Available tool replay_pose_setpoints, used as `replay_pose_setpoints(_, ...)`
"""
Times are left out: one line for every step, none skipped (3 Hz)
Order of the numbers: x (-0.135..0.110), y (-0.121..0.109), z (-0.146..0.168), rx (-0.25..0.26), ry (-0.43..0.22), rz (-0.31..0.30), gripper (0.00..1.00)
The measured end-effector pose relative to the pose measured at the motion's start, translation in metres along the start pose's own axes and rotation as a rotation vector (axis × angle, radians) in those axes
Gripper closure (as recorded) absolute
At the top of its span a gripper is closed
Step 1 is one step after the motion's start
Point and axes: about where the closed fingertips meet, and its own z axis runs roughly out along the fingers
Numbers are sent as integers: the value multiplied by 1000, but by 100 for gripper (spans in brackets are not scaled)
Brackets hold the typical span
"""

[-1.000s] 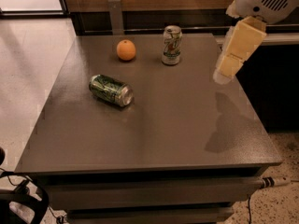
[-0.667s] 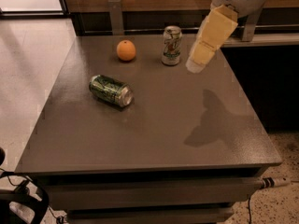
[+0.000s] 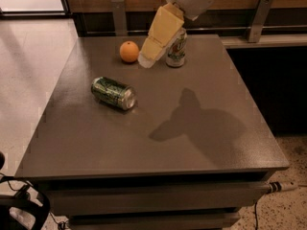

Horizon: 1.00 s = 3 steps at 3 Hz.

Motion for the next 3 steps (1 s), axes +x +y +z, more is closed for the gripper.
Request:
replay_pose_setpoints(-40, 5, 25, -9, 38, -8, 0)
replay_pose_setpoints(-40, 5, 25, -7, 35, -8, 0)
replay_pose_setpoints(-57, 8, 37, 12, 74, -17, 0)
